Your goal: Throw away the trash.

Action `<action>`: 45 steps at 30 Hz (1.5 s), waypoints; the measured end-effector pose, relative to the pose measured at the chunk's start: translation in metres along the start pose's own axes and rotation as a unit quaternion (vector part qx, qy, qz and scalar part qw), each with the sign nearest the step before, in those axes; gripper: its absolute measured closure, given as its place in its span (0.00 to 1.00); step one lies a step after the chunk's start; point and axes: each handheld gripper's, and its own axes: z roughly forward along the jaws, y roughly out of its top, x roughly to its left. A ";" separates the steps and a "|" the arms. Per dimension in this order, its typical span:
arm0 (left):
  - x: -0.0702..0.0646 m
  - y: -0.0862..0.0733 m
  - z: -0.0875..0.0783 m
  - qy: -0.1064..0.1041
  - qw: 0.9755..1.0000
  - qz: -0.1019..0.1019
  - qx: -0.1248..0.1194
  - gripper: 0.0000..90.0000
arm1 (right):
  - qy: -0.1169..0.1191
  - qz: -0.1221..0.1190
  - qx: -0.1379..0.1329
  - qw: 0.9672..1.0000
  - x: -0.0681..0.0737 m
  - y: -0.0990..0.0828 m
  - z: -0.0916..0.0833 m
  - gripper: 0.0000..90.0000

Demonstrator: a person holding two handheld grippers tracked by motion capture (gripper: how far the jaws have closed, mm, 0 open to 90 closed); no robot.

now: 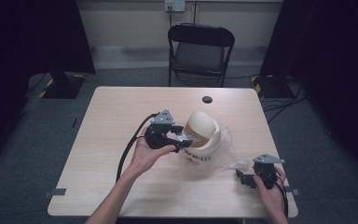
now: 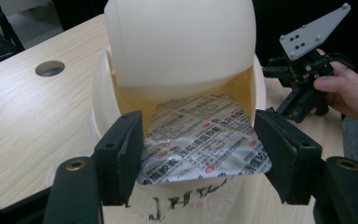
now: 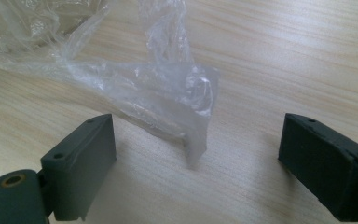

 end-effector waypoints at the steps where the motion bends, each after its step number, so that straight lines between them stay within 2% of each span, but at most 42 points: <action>1: 0.000 0.002 0.002 -0.001 1.000 0.001 0.001 0.39 | 0.000 0.000 0.000 1.000 0.000 0.000 0.000 0.11; 4: -0.001 0.004 0.005 0.001 1.000 0.005 0.002 0.40 | 0.000 0.000 0.000 1.000 0.000 0.000 0.000 0.11; 10: 0.000 0.003 0.014 0.002 1.000 -0.004 0.007 0.41 | -0.001 0.000 0.000 1.000 0.000 0.000 0.000 0.11; 14: 0.001 0.003 0.015 0.003 1.000 -0.002 0.009 0.40 | -0.001 0.000 0.000 1.000 0.000 0.000 0.000 0.11; 18: 0.001 0.003 0.014 0.008 1.000 -0.002 0.007 0.33 | 0.000 0.000 0.000 1.000 0.000 0.000 0.000 0.11; 22: 0.003 0.003 0.009 0.010 1.000 -0.001 0.000 0.29 | 0.000 0.000 0.000 1.000 0.000 0.000 0.000 0.11; 26: 0.006 0.001 0.004 0.010 1.000 -0.009 -0.011 0.24 | 0.000 0.000 0.000 1.000 0.000 0.000 0.000 0.11; 28: 0.008 -0.001 0.001 0.010 1.000 -0.016 -0.017 0.23 | 0.000 0.000 0.000 1.000 0.000 0.000 0.000 0.11; 29: 0.011 -0.004 -0.002 0.004 0.999 -0.027 -0.028 0.23 | -0.001 0.000 0.000 1.000 0.000 0.000 0.000 0.11; 30: 0.011 -0.004 -0.002 0.004 0.999 -0.027 -0.028 0.23 | -0.001 0.000 0.000 1.000 0.000 0.000 0.000 0.11; 33: 0.013 -0.008 -0.006 0.014 0.999 -0.026 -0.025 0.23 | -0.001 0.000 0.000 1.000 0.000 0.000 0.000 0.11; 38: 0.019 -0.014 -0.016 0.024 0.998 -0.039 -0.030 0.22 | 0.000 0.000 0.000 1.000 0.000 0.000 0.000 0.11; 40: 0.021 -0.016 -0.021 0.031 0.999 -0.039 -0.022 0.21 | -0.001 0.000 0.000 1.000 0.000 0.000 0.000 0.11; 45: 0.026 -0.024 -0.032 0.050 0.997 -0.049 -0.033 0.21 | 0.000 0.000 0.000 1.000 0.000 0.000 0.000 0.11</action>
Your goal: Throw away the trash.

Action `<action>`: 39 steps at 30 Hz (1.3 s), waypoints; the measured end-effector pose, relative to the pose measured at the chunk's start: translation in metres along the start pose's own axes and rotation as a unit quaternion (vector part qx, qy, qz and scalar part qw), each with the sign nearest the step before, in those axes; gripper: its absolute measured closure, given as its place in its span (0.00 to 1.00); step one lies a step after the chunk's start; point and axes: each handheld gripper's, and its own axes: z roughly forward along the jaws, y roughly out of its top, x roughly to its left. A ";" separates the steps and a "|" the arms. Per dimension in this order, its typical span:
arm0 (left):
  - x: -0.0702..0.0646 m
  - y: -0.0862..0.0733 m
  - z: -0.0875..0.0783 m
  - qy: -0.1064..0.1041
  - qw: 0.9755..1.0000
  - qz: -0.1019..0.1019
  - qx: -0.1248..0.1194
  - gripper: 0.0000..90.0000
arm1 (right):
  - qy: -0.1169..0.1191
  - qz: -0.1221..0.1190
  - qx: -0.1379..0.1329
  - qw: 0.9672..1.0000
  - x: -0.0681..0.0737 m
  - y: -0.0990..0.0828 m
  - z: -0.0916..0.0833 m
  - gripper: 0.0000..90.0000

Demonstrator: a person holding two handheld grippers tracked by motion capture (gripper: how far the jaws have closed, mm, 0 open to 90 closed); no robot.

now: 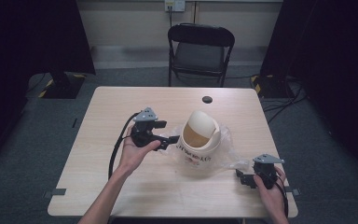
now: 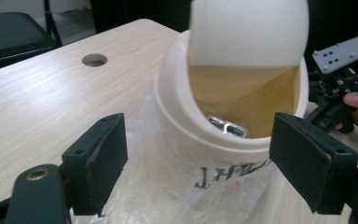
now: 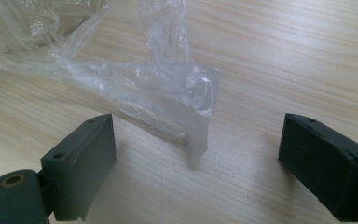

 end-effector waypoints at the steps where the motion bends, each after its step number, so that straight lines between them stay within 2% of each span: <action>1: 0.001 -0.002 -0.003 0.004 1.000 -0.001 0.000 0.21 | 0.000 0.000 0.000 1.000 0.000 0.000 0.000 0.11; 7: 0.008 -0.011 -0.014 0.022 1.000 -0.004 0.009 0.20 | 0.000 0.000 0.000 1.000 0.000 0.000 0.000 0.11; 9: 0.013 -0.019 -0.021 0.033 0.999 -0.015 0.017 0.20 | 0.000 0.000 0.000 1.000 0.000 0.000 0.000 0.11; 11: 0.016 -0.025 -0.026 0.041 0.999 -0.016 0.019 0.21 | 0.000 0.000 0.000 1.000 0.000 0.000 0.000 0.11; 13: 0.019 -0.030 -0.031 0.040 0.999 -0.030 0.014 0.21 | 0.000 0.000 0.000 1.000 0.000 0.000 0.000 0.11; 15: 0.021 -0.033 -0.034 0.044 0.998 -0.030 0.015 0.21 | 0.000 0.000 0.000 1.000 0.000 0.000 0.000 0.11; 17: 0.026 -0.038 -0.041 0.049 0.998 -0.037 0.026 0.20 | 0.000 0.000 0.000 1.000 0.000 0.000 0.000 0.11; 23: 0.032 -0.054 -0.055 0.052 0.997 -0.055 0.021 0.21 | -0.001 0.000 0.000 1.000 0.000 0.000 0.000 0.11; 24: 0.035 -0.060 -0.059 0.062 0.996 -0.062 0.024 0.21 | -0.002 0.001 0.000 1.000 0.001 0.000 0.000 0.11; 31: 0.042 -0.076 -0.074 0.084 0.993 -0.067 0.046 0.21 | -0.001 0.000 -0.001 1.000 0.001 -0.001 -0.001 0.11; 32: 0.044 -0.081 -0.080 0.097 0.992 -0.068 0.048 0.21 | -0.001 0.000 -0.001 1.000 0.001 -0.001 -0.001 0.11; 33: 0.046 -0.084 -0.082 0.099 0.991 -0.075 0.046 0.21 | -0.001 0.000 -0.001 1.000 0.001 -0.001 -0.001 0.11; 39: 0.054 -0.100 -0.094 0.111 0.989 -0.084 0.055 0.19 | -0.001 0.000 -0.001 1.000 0.001 -0.001 -0.001 0.11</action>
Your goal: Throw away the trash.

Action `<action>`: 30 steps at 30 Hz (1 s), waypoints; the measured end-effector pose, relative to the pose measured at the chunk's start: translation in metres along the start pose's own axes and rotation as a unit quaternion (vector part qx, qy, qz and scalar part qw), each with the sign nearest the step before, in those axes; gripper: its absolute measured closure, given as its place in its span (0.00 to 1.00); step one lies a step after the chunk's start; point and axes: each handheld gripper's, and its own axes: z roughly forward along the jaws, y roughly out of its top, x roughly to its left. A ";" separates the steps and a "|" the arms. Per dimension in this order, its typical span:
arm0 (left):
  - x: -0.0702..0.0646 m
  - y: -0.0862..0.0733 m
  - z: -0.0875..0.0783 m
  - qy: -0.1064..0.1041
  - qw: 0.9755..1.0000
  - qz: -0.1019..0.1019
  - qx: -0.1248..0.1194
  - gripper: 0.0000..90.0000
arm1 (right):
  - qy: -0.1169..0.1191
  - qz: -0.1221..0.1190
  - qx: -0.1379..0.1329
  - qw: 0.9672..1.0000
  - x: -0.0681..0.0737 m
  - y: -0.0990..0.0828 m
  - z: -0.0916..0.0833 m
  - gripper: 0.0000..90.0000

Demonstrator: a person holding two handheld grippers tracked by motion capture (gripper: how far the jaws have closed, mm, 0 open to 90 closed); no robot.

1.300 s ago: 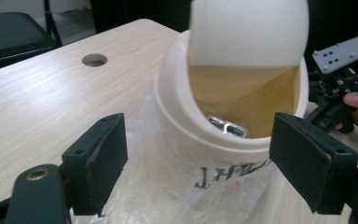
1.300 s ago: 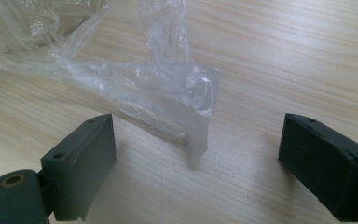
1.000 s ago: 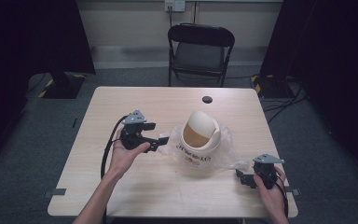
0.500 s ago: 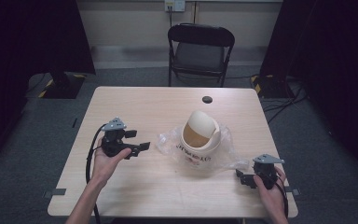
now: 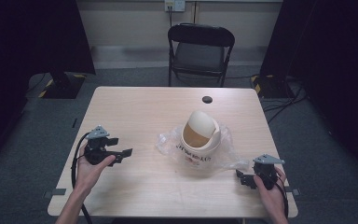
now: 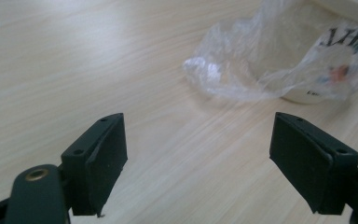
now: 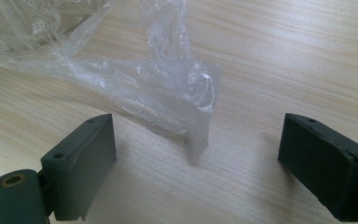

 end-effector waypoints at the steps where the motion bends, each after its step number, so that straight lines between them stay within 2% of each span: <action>1: 0.004 -0.006 -0.003 0.009 1.000 -0.011 -0.006 0.18 | 0.000 -0.001 0.000 1.000 0.000 0.000 0.000 0.11; 3: 0.007 -0.011 -0.005 0.008 1.000 -0.012 -0.013 0.18 | 0.000 0.000 0.000 1.000 0.000 0.000 0.000 0.11; 6: 0.010 -0.017 -0.007 0.015 1.000 -0.008 -0.008 0.18 | 0.000 0.000 0.000 1.000 0.000 0.000 0.000 0.11; 7: 0.014 -0.024 -0.007 0.021 1.000 -0.018 -0.003 0.18 | 0.000 -0.001 0.000 1.000 0.000 0.000 0.000 0.11; 9: 0.019 -0.031 -0.008 0.032 0.999 -0.022 0.001 0.18 | 0.000 -0.001 0.000 1.000 0.000 0.000 0.000 0.11; 11: 0.022 -0.039 -0.007 0.038 0.998 -0.041 0.007 0.18 | 0.000 0.000 0.000 1.000 0.000 0.000 0.000 0.11; 12: 0.024 -0.043 -0.007 0.044 0.998 -0.045 0.013 0.18 | 0.001 -0.001 0.000 1.000 0.000 0.000 0.000 0.11; 15: 0.026 -0.053 -0.006 0.067 0.996 -0.036 0.036 0.18 | 0.000 0.000 0.000 1.000 0.000 0.000 0.000 0.11; 16: 0.026 -0.053 -0.006 0.067 0.996 -0.036 0.036 0.18 | 0.000 0.000 0.000 1.000 0.000 0.000 0.000 0.11; 17: 0.028 -0.061 -0.006 0.076 0.995 -0.038 0.041 0.18 | 0.001 0.000 0.000 1.000 0.000 0.000 0.000 0.11; 18: 0.028 -0.061 -0.006 0.076 0.995 -0.038 0.041 0.18 | 0.001 0.000 0.000 1.000 0.000 0.000 0.000 0.11; 20: 0.033 -0.071 -0.006 0.087 0.994 -0.049 0.048 0.18 | 0.000 0.000 0.000 1.000 0.000 0.000 0.000 0.11; 22: 0.035 -0.076 -0.005 0.102 0.992 -0.051 0.052 0.18 | 0.000 0.000 0.000 1.000 0.000 0.000 0.000 0.11; 27: 0.033 -0.085 -0.001 0.122 0.989 -0.039 0.067 0.18 | 0.001 -0.001 0.000 1.000 0.000 0.000 0.000 0.11; 30: 0.030 -0.087 0.001 0.133 0.988 -0.029 0.066 0.18 | 0.000 0.000 0.000 1.000 0.000 0.000 0.000 0.11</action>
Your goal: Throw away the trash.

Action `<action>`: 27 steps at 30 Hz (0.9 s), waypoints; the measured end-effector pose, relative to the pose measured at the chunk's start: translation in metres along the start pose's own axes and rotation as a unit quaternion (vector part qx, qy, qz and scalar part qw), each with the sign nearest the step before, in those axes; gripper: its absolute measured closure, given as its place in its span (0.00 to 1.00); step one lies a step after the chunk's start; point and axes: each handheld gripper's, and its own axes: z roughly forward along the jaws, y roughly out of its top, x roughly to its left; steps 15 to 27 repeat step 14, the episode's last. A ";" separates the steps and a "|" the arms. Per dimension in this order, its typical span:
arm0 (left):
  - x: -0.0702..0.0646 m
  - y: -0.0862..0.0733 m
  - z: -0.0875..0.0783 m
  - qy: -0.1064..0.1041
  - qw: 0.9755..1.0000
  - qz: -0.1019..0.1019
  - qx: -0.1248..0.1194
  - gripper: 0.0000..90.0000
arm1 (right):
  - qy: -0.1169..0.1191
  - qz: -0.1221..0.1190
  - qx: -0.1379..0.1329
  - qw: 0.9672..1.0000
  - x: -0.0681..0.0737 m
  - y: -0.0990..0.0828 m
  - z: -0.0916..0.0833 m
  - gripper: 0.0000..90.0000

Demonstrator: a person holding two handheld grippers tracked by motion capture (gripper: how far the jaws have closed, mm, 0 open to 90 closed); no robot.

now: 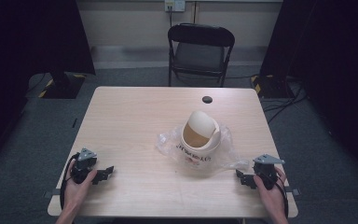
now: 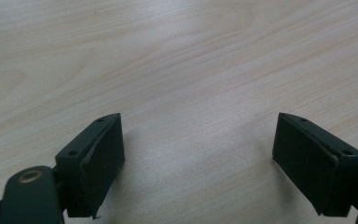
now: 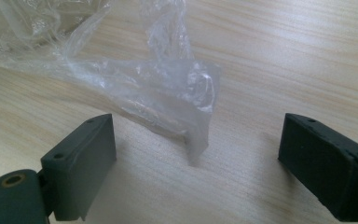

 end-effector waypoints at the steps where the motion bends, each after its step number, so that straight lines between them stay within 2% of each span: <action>1: -0.002 0.000 0.002 0.004 1.000 -0.001 -0.004 0.18 | 0.000 -0.001 0.000 1.000 0.000 0.000 0.000 0.11; 2: -0.002 0.000 0.002 0.004 1.000 -0.001 -0.004 0.17 | 0.000 -0.001 0.000 1.000 0.000 0.000 0.000 0.11; 3: -0.004 -0.003 0.004 0.015 1.000 0.010 -0.016 0.16 | -0.001 0.000 0.000 1.000 0.000 0.000 0.000 0.11; 6: -0.004 -0.004 0.005 0.014 1.000 0.008 -0.019 0.14 | 0.000 -0.001 0.000 1.000 0.000 0.000 0.000 0.11; 7: -0.005 -0.004 0.005 0.014 1.000 0.002 -0.022 0.14 | 0.000 -0.001 0.000 1.000 0.000 0.000 0.000 0.11; 27: -0.005 -0.004 0.005 0.015 1.000 0.004 -0.021 0.13 | -0.001 -0.001 0.000 1.000 0.000 0.000 0.000 0.11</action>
